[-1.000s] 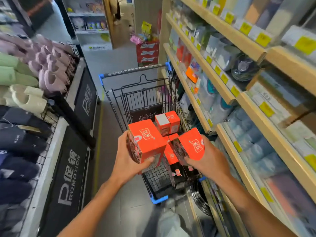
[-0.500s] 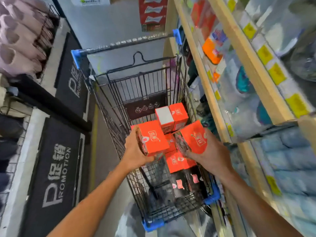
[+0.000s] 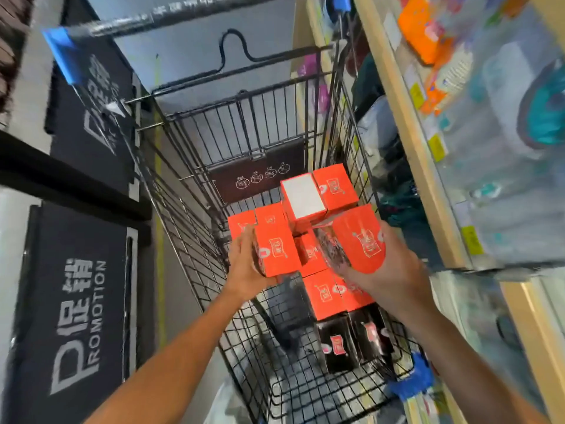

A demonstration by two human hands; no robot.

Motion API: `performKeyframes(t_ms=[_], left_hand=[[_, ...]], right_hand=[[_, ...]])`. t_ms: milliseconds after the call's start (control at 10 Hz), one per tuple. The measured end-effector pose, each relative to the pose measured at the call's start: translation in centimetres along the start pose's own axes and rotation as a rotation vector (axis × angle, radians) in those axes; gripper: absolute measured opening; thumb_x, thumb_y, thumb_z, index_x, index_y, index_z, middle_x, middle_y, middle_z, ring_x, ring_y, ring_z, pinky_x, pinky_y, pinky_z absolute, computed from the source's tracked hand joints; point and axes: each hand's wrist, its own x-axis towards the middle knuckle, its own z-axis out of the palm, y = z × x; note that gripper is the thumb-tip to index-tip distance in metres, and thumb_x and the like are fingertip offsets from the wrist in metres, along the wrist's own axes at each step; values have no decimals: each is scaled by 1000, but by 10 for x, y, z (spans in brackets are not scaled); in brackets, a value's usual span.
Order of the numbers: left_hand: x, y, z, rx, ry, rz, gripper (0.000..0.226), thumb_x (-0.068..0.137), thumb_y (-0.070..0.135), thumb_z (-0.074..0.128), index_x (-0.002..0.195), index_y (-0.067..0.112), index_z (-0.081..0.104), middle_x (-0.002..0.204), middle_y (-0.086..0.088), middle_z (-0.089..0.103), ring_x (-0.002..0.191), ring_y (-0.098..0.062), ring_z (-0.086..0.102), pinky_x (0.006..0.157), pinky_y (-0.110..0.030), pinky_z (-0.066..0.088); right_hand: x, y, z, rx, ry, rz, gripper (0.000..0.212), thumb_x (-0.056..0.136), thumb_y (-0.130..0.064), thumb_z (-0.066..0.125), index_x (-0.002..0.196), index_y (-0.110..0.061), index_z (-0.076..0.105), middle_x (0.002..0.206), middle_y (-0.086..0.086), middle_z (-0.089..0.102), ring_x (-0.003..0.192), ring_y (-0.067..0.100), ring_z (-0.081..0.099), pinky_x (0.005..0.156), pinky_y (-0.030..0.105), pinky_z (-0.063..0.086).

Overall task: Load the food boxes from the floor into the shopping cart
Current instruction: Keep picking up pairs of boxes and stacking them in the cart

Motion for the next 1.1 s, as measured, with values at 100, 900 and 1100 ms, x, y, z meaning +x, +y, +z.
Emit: performKeyframes(t_ms=[100,900,1100], left_hand=[[3,-20,11,7,-64,-50,138,52,20,99,152,44,7,138,4,24,131,-22,40,114,-50,39],[32,-73,117,11,90,-308,148,69,-11,79,149,50,-29,142,-10,39,103,-27,60,78,-34,47],[10,-48,70,-9,-35,-317,139,63,10,93,160,30,-5,149,-2,28,132,-10,30,107,-24,33]], right_hand=[[6,7,7,14,-8,32,91,61,-79,76,134,-43,36,106,-17,59,89,12,61,79,41,57],[30,43,49,6,19,52,101,62,-75,81,143,-41,32,114,-18,62,96,11,66,81,40,59],[45,30,50,-52,30,88,88,68,-71,78,135,-32,35,106,-13,55,95,21,64,74,37,52]])
